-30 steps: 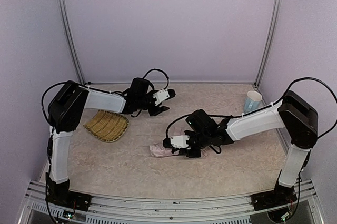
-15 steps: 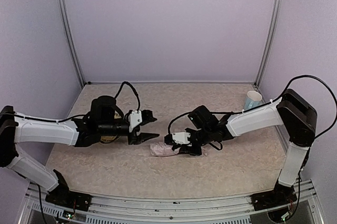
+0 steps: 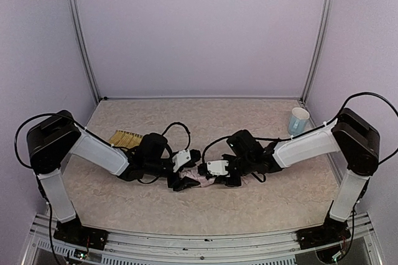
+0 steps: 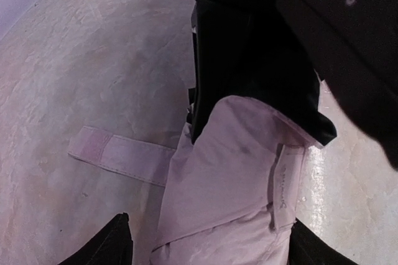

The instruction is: Put away the umbrella

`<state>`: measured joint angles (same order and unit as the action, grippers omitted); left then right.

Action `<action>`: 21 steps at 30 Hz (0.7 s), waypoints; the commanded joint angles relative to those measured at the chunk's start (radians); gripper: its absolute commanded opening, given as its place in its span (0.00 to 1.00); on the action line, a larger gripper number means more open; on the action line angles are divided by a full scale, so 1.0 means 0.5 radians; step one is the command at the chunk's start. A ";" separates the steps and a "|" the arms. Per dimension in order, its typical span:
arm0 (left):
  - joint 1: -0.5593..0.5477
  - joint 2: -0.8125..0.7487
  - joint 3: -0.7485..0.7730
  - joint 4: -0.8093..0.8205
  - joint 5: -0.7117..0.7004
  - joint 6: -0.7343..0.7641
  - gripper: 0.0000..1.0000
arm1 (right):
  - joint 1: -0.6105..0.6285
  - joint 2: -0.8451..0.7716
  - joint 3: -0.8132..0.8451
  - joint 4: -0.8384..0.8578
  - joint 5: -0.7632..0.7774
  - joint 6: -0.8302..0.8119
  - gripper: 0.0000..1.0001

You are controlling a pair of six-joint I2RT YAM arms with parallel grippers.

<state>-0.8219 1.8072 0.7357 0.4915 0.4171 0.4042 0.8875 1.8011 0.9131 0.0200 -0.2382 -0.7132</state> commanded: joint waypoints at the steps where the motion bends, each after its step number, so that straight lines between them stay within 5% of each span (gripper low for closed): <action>1: -0.054 0.147 0.151 -0.192 -0.088 -0.007 0.69 | 0.024 0.080 -0.211 -0.241 0.168 -0.030 0.00; 4: -0.088 0.145 0.119 -0.251 -0.075 0.105 0.53 | 0.027 0.054 -0.243 -0.157 0.218 -0.032 0.00; 8: -0.125 0.114 0.023 -0.144 -0.128 0.173 0.12 | 0.030 0.040 -0.264 -0.048 0.312 -0.018 0.00; 13: -0.171 0.119 0.009 -0.162 -0.251 0.257 0.00 | 0.030 0.004 -0.276 0.034 0.379 -0.011 0.17; 17: -0.230 0.108 -0.066 -0.088 -0.410 0.323 0.00 | 0.032 -0.091 -0.311 0.133 0.440 0.022 0.42; 19: -0.255 0.117 -0.083 -0.094 -0.490 0.389 0.00 | 0.035 -0.168 -0.345 0.184 0.458 0.056 0.64; 20: -0.263 0.125 -0.082 -0.116 -0.518 0.410 0.00 | 0.037 -0.214 -0.363 0.200 0.455 0.061 0.92; 21: -0.271 0.138 -0.077 -0.140 -0.545 0.427 0.00 | 0.043 -0.264 -0.382 0.216 0.459 0.066 0.99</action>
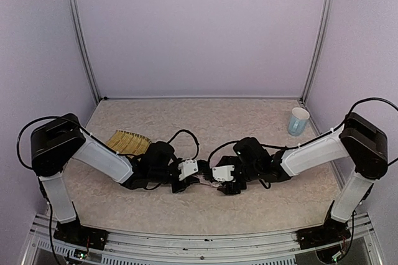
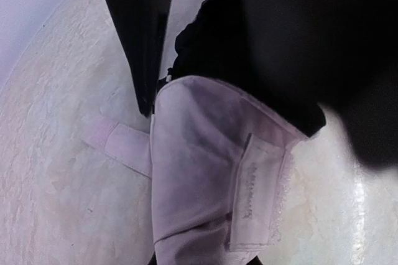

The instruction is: Put away the umbrella

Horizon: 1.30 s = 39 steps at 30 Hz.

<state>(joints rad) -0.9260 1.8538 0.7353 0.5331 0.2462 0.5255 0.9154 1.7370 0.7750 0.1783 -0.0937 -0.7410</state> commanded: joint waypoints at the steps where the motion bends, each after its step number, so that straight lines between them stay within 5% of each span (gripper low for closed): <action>1: -0.065 0.059 -0.073 -0.242 -0.237 0.195 0.00 | -0.004 -0.192 -0.125 -0.087 0.170 0.125 1.00; 10: -0.136 0.129 -0.078 -0.290 -0.294 0.266 0.00 | -0.014 -0.823 -0.270 0.036 0.164 0.549 1.00; 13: -0.161 0.127 -0.104 -0.273 -0.269 0.284 0.00 | -0.241 -0.966 -0.196 0.043 -0.160 0.877 1.00; 16: -0.182 0.142 -0.109 -0.281 -0.310 0.302 0.00 | -0.454 -0.902 -0.040 0.042 -0.241 1.369 1.00; 21: -0.205 0.144 -0.108 -0.302 -0.345 0.323 0.00 | -0.597 -0.625 0.313 -0.166 -0.577 1.713 1.00; 24: -0.218 0.146 -0.111 -0.307 -0.359 0.337 0.00 | -0.669 -0.535 0.294 0.099 -0.779 2.005 1.00; 27: -0.236 0.149 -0.111 -0.320 -0.381 0.350 0.00 | -0.659 -0.464 0.371 -0.024 -0.592 2.090 0.93; 31: -0.245 0.153 -0.105 -0.335 -0.378 0.352 0.00 | -0.570 -0.192 0.615 -0.745 -0.125 2.247 0.80; 39: -0.252 0.163 -0.092 -0.353 -0.356 0.341 0.00 | -0.246 0.381 1.025 -1.353 0.382 2.447 0.80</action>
<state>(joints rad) -1.0340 1.8729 0.7242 0.5720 0.0437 0.6857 0.7319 1.8324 1.1923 -0.2829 -0.0425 0.4049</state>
